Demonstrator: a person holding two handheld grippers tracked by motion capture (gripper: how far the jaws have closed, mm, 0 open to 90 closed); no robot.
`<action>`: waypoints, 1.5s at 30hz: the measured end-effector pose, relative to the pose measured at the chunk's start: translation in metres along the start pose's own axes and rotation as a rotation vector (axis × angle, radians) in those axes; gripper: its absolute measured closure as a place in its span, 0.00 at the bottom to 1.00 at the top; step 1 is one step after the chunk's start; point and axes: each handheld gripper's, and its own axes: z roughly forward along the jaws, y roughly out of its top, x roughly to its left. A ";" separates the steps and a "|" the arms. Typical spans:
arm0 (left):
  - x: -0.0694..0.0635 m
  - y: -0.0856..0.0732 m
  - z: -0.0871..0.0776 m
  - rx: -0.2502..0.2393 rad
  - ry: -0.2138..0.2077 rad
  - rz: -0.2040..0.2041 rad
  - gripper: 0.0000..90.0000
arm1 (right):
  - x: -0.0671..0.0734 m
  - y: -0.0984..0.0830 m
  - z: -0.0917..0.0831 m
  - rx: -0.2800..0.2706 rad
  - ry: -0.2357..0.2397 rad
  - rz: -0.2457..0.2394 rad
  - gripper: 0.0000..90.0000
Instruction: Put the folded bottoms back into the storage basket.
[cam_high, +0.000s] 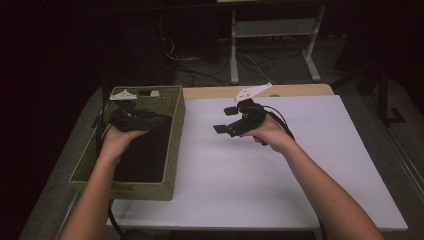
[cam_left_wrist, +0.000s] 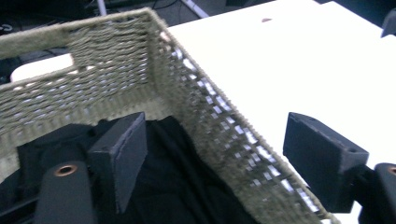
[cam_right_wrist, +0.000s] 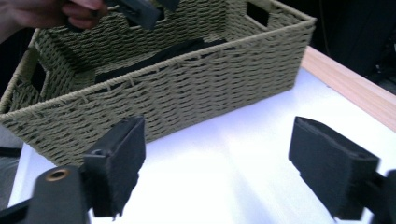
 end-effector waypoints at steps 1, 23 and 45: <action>0.000 0.000 0.000 0.000 0.000 0.000 0.23 | 0.000 0.000 0.000 0.000 0.000 0.000 0.19; -0.067 -0.006 0.007 -0.022 -0.137 0.091 0.00 | -0.008 -0.054 -0.071 0.003 -0.110 0.027 0.00; -0.103 -0.038 -0.005 -0.095 -0.261 0.143 0.01 | 0.004 -0.110 -0.139 0.022 -0.179 0.047 0.00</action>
